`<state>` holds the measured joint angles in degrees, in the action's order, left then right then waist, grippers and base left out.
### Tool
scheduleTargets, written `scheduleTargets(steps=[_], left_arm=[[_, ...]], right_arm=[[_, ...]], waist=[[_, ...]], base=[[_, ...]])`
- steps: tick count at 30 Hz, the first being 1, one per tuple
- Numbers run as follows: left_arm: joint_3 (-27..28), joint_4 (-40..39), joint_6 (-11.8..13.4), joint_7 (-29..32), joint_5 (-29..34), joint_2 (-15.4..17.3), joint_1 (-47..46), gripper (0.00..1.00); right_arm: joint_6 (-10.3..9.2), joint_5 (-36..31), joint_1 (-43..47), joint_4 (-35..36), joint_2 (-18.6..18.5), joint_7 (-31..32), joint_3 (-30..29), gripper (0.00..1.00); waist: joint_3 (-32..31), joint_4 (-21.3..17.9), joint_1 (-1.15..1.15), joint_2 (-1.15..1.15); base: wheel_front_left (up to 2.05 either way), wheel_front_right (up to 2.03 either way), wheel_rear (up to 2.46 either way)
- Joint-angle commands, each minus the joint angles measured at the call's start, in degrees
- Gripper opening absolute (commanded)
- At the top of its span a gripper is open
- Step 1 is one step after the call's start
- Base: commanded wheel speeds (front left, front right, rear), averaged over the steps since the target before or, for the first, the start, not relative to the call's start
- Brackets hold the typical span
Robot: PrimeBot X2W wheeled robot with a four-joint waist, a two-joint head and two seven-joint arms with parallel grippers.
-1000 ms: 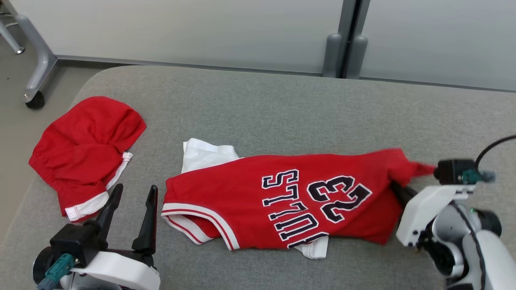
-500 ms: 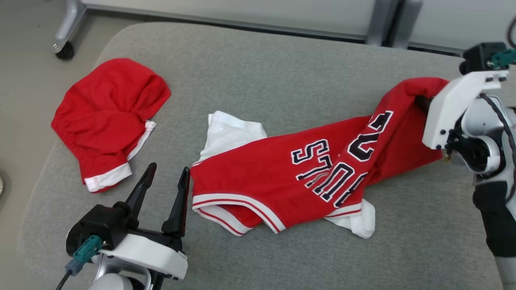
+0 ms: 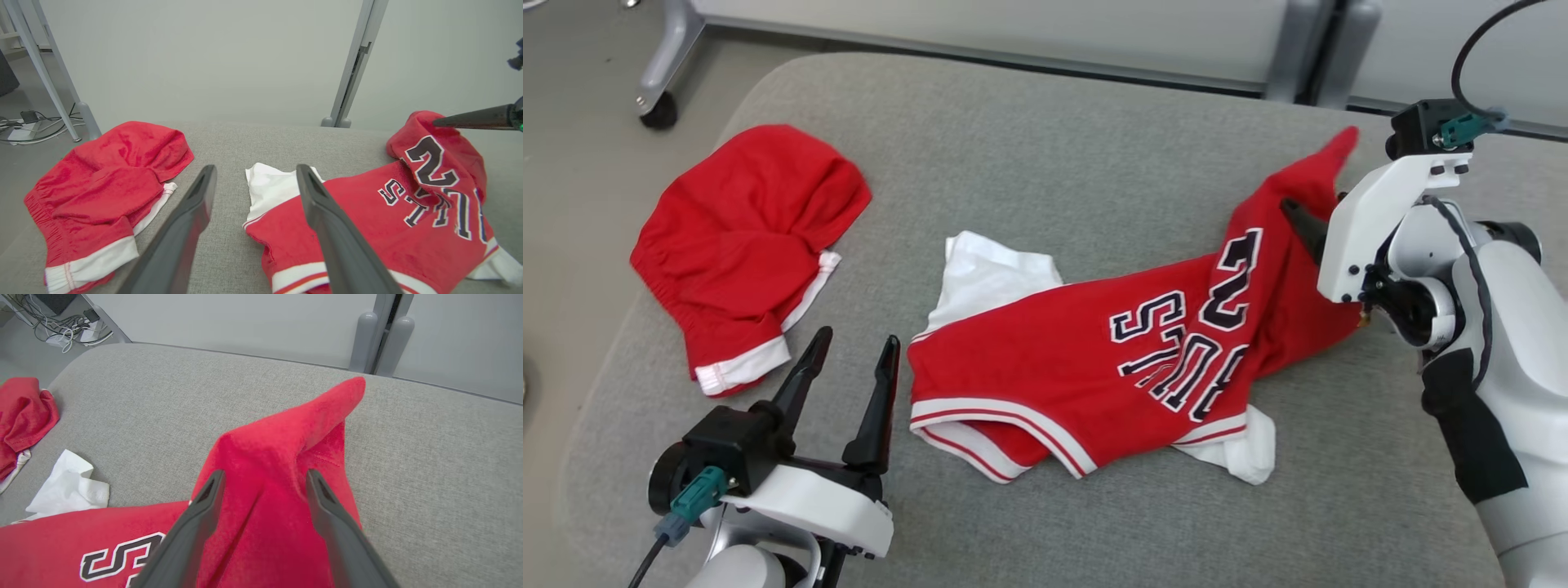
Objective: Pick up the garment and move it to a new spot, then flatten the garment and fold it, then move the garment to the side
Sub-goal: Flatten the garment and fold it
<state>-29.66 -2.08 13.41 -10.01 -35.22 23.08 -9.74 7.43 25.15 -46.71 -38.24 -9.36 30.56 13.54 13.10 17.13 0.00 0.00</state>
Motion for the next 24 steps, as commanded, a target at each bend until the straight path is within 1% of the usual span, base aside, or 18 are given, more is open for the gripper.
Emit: scheduleTargets(steps=[1, 6, 9, 12, 16, 18, 20, 24], left_arm=[[0.46, -0.23, 0.39, 0.22, 0.40, 0.56, 0.38, 1.00], [1.22, -1.52, 1.49, 1.03, 0.28, 2.25, 1.64, 1.00], [1.55, -2.43, 2.20, 1.76, 0.11, 3.06, 2.66, 1.00], [1.95, -3.39, 2.99, 2.23, -0.17, 3.81, 3.84, 1.00], [2.61, -4.60, 4.15, 2.52, -0.74, 4.53, 5.91, 1.00], [2.89, -5.22, 4.61, 2.27, -1.13, 4.59, 6.78, 1.00], [3.19, -5.70, 5.01, 2.12, -1.38, 4.78, 7.87, 1.00], [3.09, -6.39, 5.32, 2.32, -1.79, 4.82, 8.97, 1.00]], right_arm=[[0.11, 0.62, 1.22, 0.13, -0.24, -0.83, 0.40, 1.00], [0.11, 4.42, 5.38, 4.99, -0.91, -5.37, 2.08, 1.00], [0.11, 5.45, 9.83, 9.18, -2.53, -8.70, 1.96, 1.00], [0.12, 5.45, 15.52, 14.19, -3.64, -12.40, 0.03, 1.00], [0.11, 4.36, 25.47, 21.22, -3.34, -17.40, -2.77, 1.00], [0.11, 3.42, 30.54, 24.64, -2.54, -20.19, -4.49, 1.00], [0.12, 3.22, 35.42, 27.77, -0.69, -23.12, -6.32, 1.00], [0.12, 2.21, 41.82, 32.13, 1.72, -26.64, -8.90, 1.00]], waist=[[-1.88, -2.05, 0.00, 0.00], [-4.96, -5.80, 0.00, 0.00], [-6.82, -7.67, 0.00, 0.00], [-8.49, -9.18, 0.00, 0.00], [-10.56, -10.83, 0.00, 0.00], [-11.16, -11.30, 0.00, 0.00], [-11.71, -11.65, 0.00, 0.00], [-11.79, -11.91, 0.00, 0.00]], base=[[0.00, 0.00, 0.00], [0.00, 0.00, 0.00], [0.00, 0.00, 0.00], [0.00, 0.00, 0.00], [0.00, 0.00, 0.00], [0.00, 0.00, 0.00], [0.00, 0.00, 0.00], [0.00, 0.00, 0.00]])
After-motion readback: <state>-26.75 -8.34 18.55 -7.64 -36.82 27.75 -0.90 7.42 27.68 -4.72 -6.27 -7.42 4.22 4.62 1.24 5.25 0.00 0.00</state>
